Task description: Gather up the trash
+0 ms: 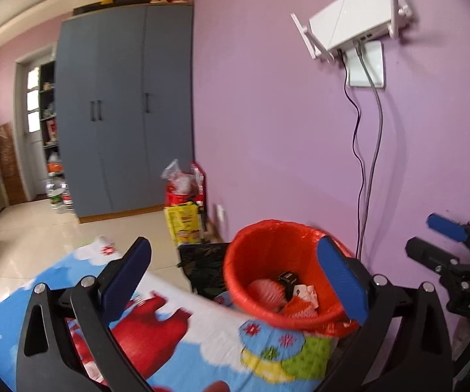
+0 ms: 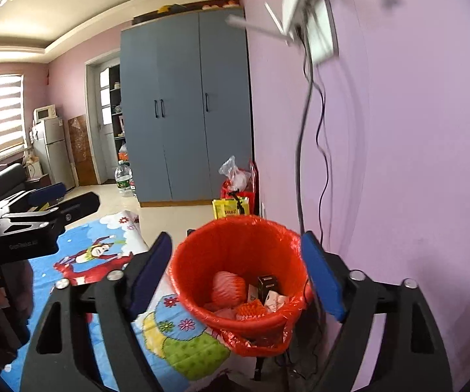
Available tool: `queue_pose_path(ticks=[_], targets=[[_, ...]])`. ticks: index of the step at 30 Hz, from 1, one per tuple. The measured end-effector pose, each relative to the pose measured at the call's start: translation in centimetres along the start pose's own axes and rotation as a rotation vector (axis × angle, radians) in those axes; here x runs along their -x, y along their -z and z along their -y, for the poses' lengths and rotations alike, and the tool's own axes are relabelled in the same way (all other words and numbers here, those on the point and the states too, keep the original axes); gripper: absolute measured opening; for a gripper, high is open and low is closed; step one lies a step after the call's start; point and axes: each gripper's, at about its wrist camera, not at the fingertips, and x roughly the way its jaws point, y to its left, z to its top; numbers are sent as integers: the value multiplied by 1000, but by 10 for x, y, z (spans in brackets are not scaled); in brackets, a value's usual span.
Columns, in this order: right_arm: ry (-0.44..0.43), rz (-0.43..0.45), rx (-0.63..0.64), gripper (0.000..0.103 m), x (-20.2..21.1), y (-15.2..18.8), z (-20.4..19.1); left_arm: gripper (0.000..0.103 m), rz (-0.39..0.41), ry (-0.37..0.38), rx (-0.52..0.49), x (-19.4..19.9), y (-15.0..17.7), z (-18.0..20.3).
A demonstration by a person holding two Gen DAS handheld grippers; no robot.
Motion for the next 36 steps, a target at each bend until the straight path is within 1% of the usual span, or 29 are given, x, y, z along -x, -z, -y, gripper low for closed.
queue_pose_path(ticks=[1,3,5,7,9,12,15,16,19,25,30,36], targets=[[-5,-1,2,85,6,-4,-2,98,6,-3,-2,12,-2,0],[-3,-23,7,85,22,-8,-6,98,15,-13,-7,31,-2,0],[8,-71,16,85,32,-9,-12,98,14,-20,-1,51,0,2],[12,-100,25,85,44,-8,-16,98,-3,1,17,67,7,2],[19,-115,28,85,61,-1,-21,98,-25,-10,19,79,15,6],[10,-111,28,85,80,4,-26,98,-44,-34,24,102,30,10],[6,-110,45,85,99,10,-34,98,-49,-17,35,122,43,13],[5,-113,47,85,102,10,-34,98,-50,-24,29,127,47,15],[6,-134,65,85,114,15,-39,98,-50,-41,4,139,55,21],[3,-175,115,85,135,30,-50,98,-39,-39,15,154,58,31],[19,-182,110,85,147,39,-49,98,-45,-2,-19,156,60,41],[29,-183,107,85,152,40,-48,98,-58,28,-32,155,62,43]])
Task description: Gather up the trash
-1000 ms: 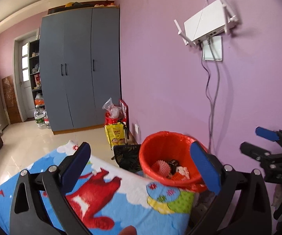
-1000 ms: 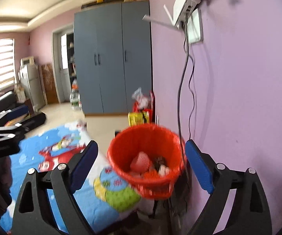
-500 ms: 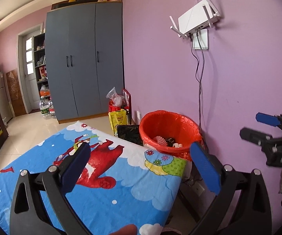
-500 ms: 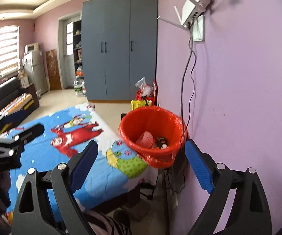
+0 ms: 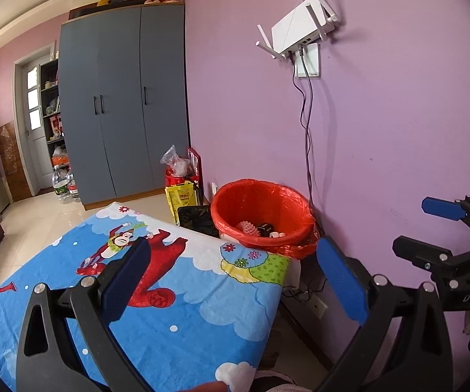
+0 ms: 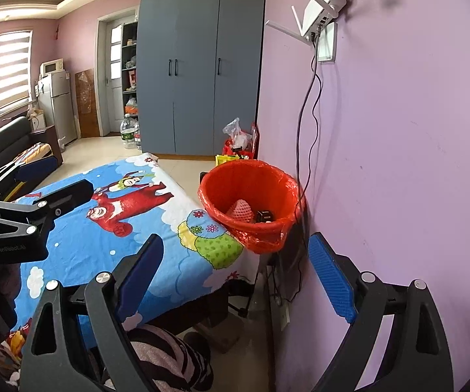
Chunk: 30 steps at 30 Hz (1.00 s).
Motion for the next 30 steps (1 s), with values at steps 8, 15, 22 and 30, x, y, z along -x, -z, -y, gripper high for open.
queue_pose_path(ticks=[8,15,22,30], targets=[[6,25,-6,85,6,-2,4,98,8,7,0,1,-2,-1],[7,46,-68,85,12,-4,20,98,5,13,-5,0,-2,1],[-11,40,-91,85,8,0,24,98,-4,18,-12,-3,0,5],[-14,46,-112,85,7,1,29,98,-12,21,-14,-7,-1,9]])
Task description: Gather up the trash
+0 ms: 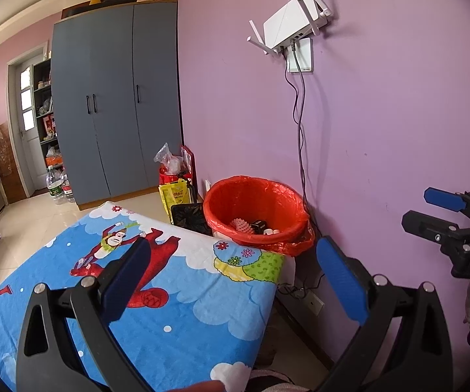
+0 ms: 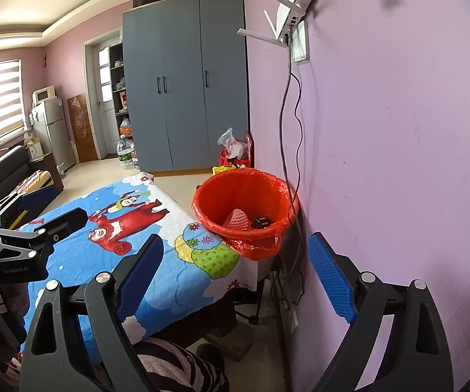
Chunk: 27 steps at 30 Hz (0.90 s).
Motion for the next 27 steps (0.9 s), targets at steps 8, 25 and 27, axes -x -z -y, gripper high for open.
queue_pose_path(ticks=[8,25,27], targets=[[-19,-6,11,85,-3,1,-5,98,1,-32,19,3,1,-1],[-22,-2,7,85,-3,2,-5,98,8,-38,25,7,0,-1],[-23,-3,7,85,-3,2,-5,98,7,-38,27,6,0,-1]])
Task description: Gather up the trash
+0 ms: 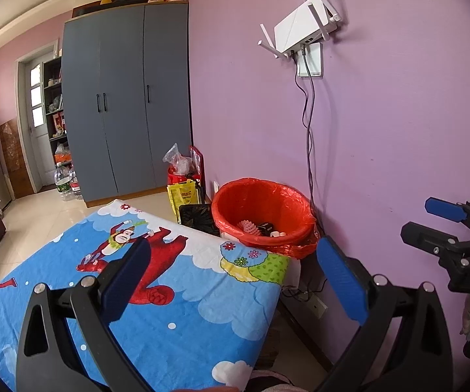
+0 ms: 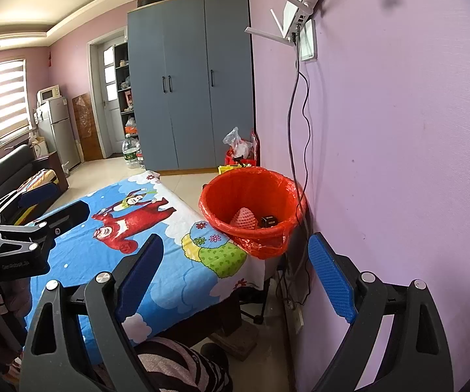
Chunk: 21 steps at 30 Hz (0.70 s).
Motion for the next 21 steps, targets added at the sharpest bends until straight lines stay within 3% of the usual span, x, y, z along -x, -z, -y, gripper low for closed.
queue_pose_path(ticks=[21], targets=[[-12,-8,15,85,-4,2,-4,98,-17,47,29,-7,8,-3]])
